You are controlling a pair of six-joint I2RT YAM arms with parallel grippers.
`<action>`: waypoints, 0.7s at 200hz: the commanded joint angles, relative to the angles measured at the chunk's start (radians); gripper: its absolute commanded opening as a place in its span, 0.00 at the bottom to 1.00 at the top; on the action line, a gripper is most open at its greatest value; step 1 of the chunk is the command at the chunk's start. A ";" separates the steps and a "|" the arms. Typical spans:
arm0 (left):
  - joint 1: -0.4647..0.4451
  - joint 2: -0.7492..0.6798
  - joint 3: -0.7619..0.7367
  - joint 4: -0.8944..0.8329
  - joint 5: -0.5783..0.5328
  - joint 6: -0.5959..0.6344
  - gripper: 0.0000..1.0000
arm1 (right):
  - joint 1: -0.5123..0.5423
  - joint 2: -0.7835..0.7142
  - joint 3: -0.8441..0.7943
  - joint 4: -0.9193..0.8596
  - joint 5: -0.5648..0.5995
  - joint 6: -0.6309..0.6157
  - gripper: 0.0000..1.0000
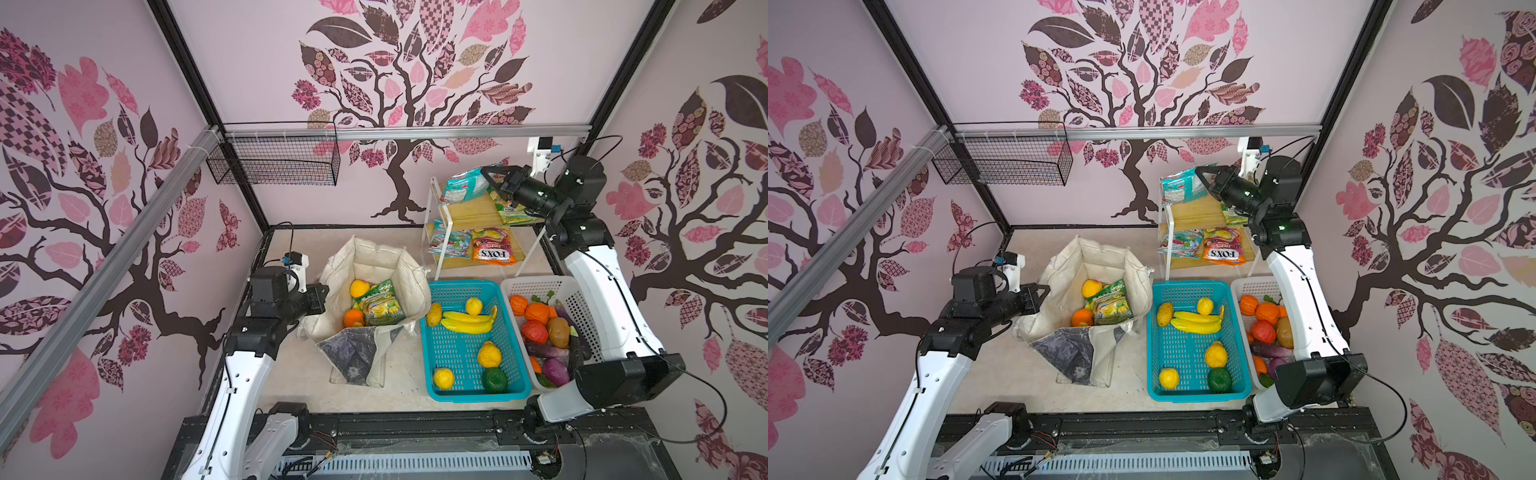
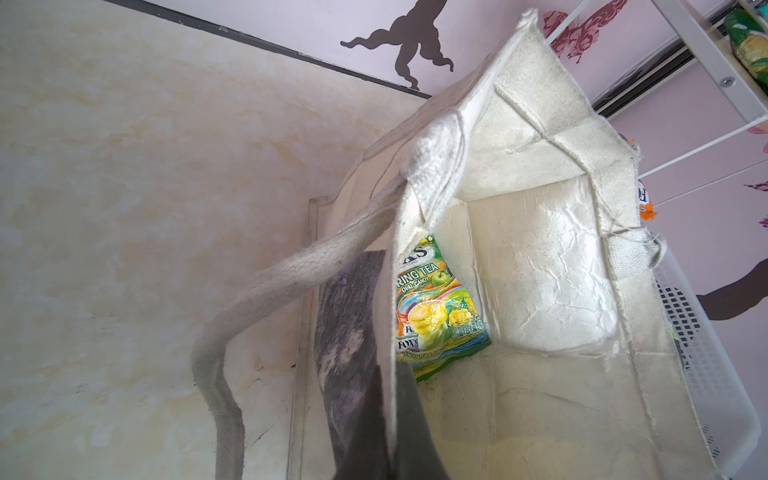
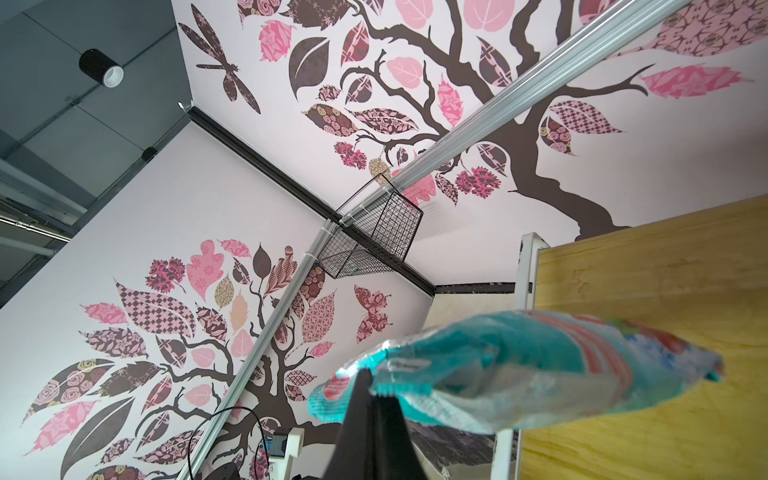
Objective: Place the food into the grocery bag and tie it
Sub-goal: 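Carry the teal candy bag over the tote with the right gripper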
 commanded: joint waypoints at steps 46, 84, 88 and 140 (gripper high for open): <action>-0.002 -0.014 -0.025 0.014 0.008 0.010 0.00 | 0.044 -0.082 0.063 -0.029 -0.011 -0.057 0.00; -0.001 -0.013 -0.024 0.014 0.009 0.010 0.00 | 0.144 -0.096 0.140 -0.118 0.057 -0.135 0.00; -0.002 -0.013 -0.025 0.014 0.009 0.010 0.00 | 0.157 -0.099 0.140 -0.121 0.059 -0.137 0.00; -0.002 -0.013 -0.023 0.014 0.009 0.010 0.00 | 0.360 -0.118 0.112 -0.150 0.173 -0.194 0.00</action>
